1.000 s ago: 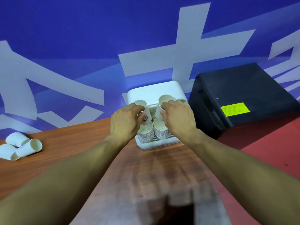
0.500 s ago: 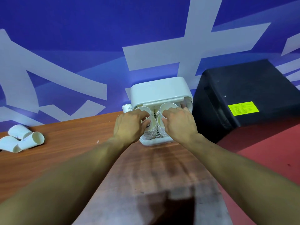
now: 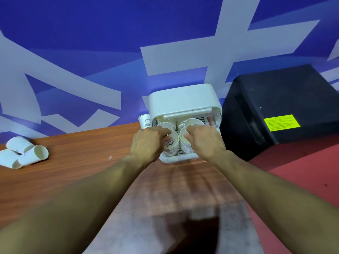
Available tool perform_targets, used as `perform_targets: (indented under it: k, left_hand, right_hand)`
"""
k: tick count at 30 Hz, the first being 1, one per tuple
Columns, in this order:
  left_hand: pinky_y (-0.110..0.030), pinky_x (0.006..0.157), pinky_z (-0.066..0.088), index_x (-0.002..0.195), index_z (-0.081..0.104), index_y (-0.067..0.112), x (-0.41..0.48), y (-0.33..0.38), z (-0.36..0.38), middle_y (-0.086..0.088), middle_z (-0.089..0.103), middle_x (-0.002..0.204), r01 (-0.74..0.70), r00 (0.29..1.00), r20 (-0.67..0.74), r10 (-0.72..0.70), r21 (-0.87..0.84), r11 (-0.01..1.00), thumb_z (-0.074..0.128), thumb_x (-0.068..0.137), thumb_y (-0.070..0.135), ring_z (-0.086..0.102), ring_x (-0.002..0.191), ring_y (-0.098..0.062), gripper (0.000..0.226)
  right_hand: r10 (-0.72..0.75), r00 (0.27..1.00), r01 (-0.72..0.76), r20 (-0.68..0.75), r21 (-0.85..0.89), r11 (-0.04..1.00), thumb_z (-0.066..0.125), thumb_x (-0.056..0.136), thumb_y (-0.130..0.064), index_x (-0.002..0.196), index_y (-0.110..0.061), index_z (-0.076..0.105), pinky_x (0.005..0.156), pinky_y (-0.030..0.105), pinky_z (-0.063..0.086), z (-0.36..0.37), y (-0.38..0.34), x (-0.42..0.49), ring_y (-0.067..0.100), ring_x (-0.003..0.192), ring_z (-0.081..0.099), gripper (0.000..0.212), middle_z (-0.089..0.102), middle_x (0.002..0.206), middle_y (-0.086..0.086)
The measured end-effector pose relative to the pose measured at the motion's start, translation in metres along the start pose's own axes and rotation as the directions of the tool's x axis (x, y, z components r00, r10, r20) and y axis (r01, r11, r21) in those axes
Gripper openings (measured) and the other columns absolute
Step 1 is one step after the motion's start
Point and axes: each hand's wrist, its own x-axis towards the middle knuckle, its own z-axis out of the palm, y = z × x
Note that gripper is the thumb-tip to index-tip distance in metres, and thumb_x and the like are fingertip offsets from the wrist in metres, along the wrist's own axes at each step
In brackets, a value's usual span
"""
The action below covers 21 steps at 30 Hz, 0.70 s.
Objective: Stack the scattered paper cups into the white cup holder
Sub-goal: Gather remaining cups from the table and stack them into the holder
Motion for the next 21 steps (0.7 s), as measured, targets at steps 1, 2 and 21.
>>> perform_targets:
  k: [1, 2, 21]
  left_hand:
    - [-0.035, 0.065, 0.049, 0.101, 0.064, 0.029, 0.0, 0.0, 0.003, 0.007, 0.069, 0.098, 0.005, 1.0, 0.005, -0.004, -0.003, 1.0, 0.049, 0.096, 0.043, 0.063, 0.087, -0.025, 0.021]
    - [-0.035, 0.064, 0.049, 0.101, 0.063, 0.029, 0.0, -0.001, 0.005, 0.007, 0.069, 0.097, 0.01, 1.0, 0.01, -0.01, -0.007, 1.0, 0.048, 0.096, 0.043, 0.063, 0.086, -0.026, 0.021]
    - [-0.033, 0.067, 0.046, 0.1, 0.068, 0.028, 0.003, 0.006, 0.034, 0.006, 0.067, 0.097, 0.077, 0.991, 0.111, -0.077, 0.002, 0.997, 0.048, 0.096, 0.048, 0.062, 0.09, -0.02, 0.028]
  right_hand:
    - [-0.01, 1.0, 0.01, 0.0, 0.009, 1.0, 0.042, 0.101, -0.036, 0.079, -0.021, 0.037, 0.083, 0.048, 0.047, 0.001, 0.0, 0.0, 0.036, 0.078, 0.059, 0.027, 0.045, 0.073, 0.0]
    - [-0.021, 1.0, 0.021, -0.002, 0.017, 1.0, 0.041, 0.101, -0.036, 0.079, -0.021, 0.037, 0.073, 0.042, 0.045, 0.002, 0.001, 0.001, 0.036, 0.079, 0.058, 0.027, 0.05, 0.076, 0.002]
    - [-0.035, 0.992, 0.036, 0.12, -0.006, 0.999, 0.042, 0.101, -0.037, 0.082, -0.021, 0.054, 0.066, 0.031, 0.03, 0.023, -0.002, 0.015, 0.031, 0.087, 0.058, 0.028, 0.056, 0.082, 0.006]
